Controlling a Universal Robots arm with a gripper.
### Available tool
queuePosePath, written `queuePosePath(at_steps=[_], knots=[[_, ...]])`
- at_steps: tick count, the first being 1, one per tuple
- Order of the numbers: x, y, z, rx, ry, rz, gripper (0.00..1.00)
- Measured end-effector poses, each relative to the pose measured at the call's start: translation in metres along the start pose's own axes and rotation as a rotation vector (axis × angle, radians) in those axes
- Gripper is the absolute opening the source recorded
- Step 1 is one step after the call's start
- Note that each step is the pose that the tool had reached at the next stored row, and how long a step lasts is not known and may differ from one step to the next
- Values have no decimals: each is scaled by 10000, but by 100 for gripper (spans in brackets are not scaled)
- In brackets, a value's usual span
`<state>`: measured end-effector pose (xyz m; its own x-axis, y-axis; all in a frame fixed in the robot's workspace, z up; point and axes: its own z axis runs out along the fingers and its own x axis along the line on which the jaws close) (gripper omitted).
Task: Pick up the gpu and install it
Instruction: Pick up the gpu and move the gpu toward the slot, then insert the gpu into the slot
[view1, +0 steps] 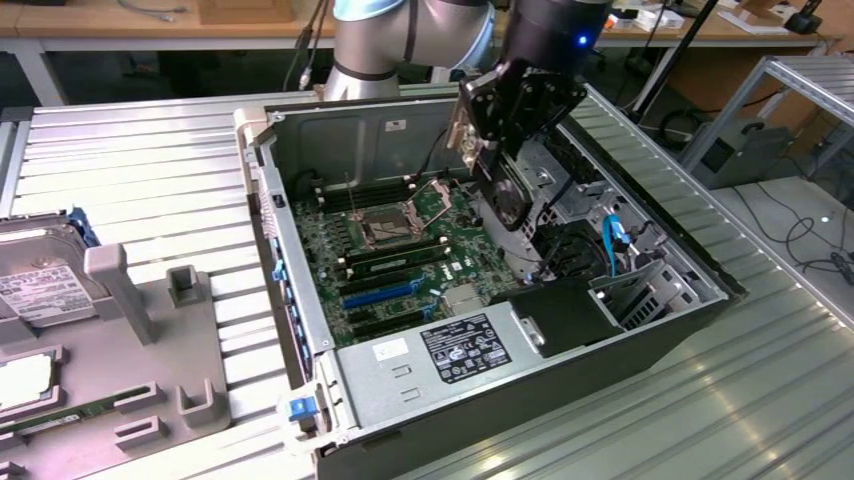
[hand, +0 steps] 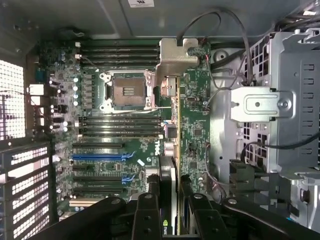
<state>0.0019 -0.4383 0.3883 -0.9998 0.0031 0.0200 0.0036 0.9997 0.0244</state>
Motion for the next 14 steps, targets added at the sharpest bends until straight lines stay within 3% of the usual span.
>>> queuePosePath(at_steps=[2,14], knots=[[-9,-3,48,-1,11,-11,27],[-9,-4,49,2,13,-75,27]])
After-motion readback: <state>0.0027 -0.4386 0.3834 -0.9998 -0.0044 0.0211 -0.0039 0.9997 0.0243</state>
